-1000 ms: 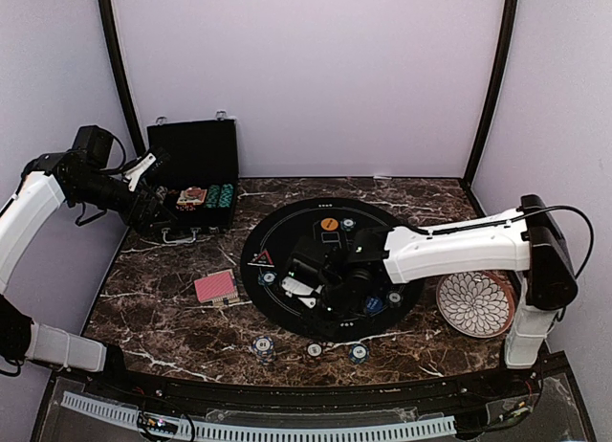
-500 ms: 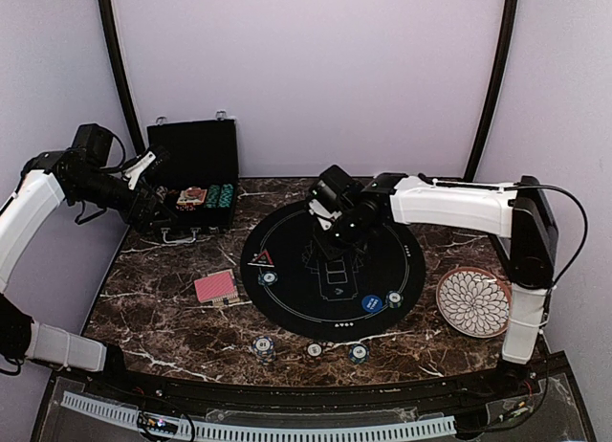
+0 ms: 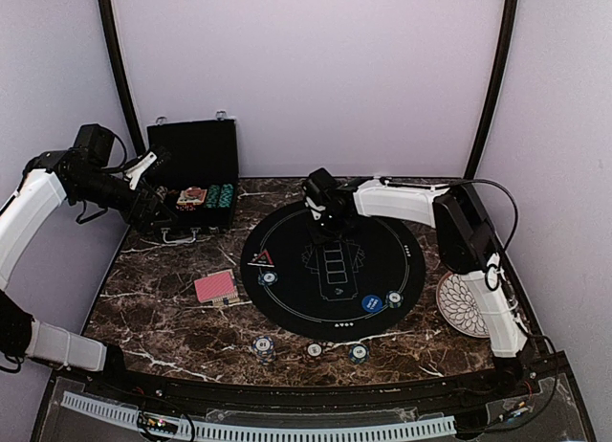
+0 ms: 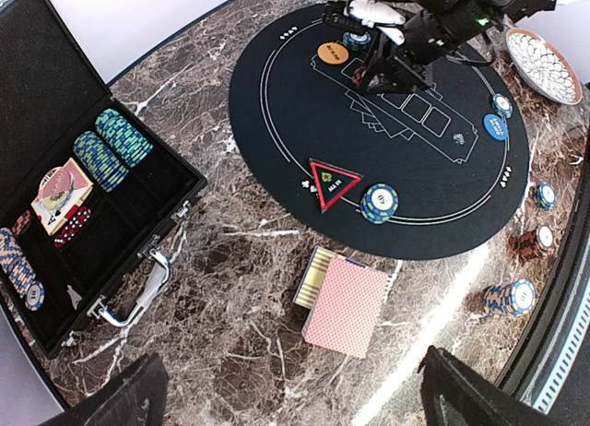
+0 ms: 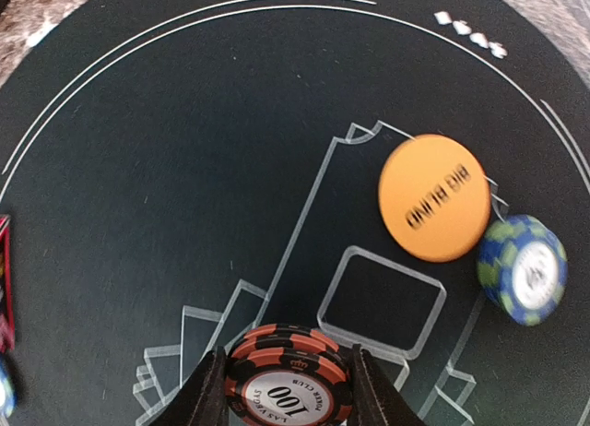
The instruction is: Distribute texas hold em gaming equipment
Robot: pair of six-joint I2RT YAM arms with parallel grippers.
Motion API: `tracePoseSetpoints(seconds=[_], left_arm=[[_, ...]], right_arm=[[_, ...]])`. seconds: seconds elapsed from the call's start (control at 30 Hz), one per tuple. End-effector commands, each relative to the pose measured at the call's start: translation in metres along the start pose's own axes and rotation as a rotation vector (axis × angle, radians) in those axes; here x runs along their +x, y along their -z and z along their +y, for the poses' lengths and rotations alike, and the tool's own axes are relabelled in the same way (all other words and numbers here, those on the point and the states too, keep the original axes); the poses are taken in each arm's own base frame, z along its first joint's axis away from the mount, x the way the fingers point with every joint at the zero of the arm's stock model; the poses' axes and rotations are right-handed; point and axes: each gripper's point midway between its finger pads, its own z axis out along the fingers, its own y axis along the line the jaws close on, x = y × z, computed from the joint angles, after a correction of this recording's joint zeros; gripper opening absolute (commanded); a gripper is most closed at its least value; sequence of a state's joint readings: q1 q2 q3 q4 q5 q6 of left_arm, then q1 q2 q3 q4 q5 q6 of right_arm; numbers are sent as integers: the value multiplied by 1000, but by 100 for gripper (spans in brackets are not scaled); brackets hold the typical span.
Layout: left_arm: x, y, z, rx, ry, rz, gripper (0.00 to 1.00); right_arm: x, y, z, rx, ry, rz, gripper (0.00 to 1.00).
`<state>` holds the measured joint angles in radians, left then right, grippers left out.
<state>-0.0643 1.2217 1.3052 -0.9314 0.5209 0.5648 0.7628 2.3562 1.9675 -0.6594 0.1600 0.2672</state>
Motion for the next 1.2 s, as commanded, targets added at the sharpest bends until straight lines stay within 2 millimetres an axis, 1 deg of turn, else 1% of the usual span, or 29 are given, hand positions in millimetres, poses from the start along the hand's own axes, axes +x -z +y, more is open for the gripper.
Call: tracePoseSetpoints(seconds=[0.0, 0.1, 0.17, 0.4, 0.47, 0.57, 0.63, 0.77, 0.9, 0.97, 1.03, 1.07, 1.17], left_arm=[[-5, 6, -6, 13, -16, -16, 99], [-3, 6, -6, 6, -21, -17, 99], [-3, 6, -6, 4, -21, -17, 99], [-5, 3, -4, 9, -16, -16, 99], [-6, 3, -3, 9, -16, -16, 99], [-7, 3, -3, 9, -15, -17, 99], [-7, 2, -2, 10, -13, -15, 99], [-7, 2, -2, 9, -12, -13, 99], [-7, 2, -1, 7, -12, -12, 99], [-6, 1, -1, 6, -11, -10, 99], [-6, 2, -1, 7, -10, -10, 99], [-6, 2, -1, 7, -10, -8, 99], [-5, 3, -2, 5, -12, -6, 99]], right_arm=[[-19, -10, -13, 20, -44, -36, 0], [-16, -27, -24, 35, -60, -12, 0], [-16, -33, -31, 53, -64, -3, 0], [-18, -45, -55, 122, -71, 2, 1], [-19, -48, -58, 127, -75, 3, 1], [-23, -51, -58, 119, -77, -3, 4], [-27, -54, -57, 116, -76, -7, 9], [-30, -58, -54, 106, -71, -13, 23], [-37, -54, -52, 94, -65, -32, 33], [-41, -50, -51, 92, -61, -44, 39], [-46, -43, -50, 88, -55, -58, 48], [-52, -32, -46, 87, -43, -81, 55], [-63, -12, -36, 82, -22, -121, 59]])
